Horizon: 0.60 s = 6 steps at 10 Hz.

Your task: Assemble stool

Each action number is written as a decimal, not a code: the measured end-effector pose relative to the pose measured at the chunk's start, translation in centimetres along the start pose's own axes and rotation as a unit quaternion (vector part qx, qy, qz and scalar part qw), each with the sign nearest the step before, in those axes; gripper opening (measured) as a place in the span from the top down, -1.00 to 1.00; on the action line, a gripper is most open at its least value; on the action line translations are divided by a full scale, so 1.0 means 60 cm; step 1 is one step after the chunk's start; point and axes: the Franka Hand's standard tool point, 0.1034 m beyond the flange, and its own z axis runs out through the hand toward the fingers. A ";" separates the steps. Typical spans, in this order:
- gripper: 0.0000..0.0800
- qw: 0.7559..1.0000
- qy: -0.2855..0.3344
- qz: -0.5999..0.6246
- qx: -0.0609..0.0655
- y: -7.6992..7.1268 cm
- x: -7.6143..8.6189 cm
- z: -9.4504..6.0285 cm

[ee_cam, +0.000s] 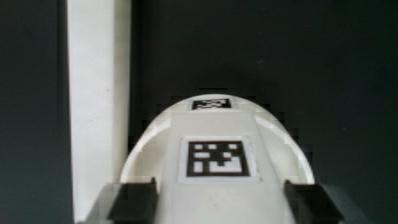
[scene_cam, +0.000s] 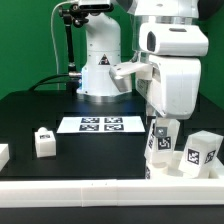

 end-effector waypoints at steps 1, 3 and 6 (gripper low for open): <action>0.16 1.000 0.000 0.001 0.000 0.000 -0.001 0.000; 0.16 1.000 0.000 0.022 0.002 -0.001 -0.003 0.001; 0.16 0.989 -0.006 0.145 0.029 0.000 -0.012 0.002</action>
Offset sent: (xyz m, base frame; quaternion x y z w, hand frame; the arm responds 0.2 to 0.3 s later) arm 0.0047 -0.0045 -0.0041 0.0978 0.0119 0.1279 0.9869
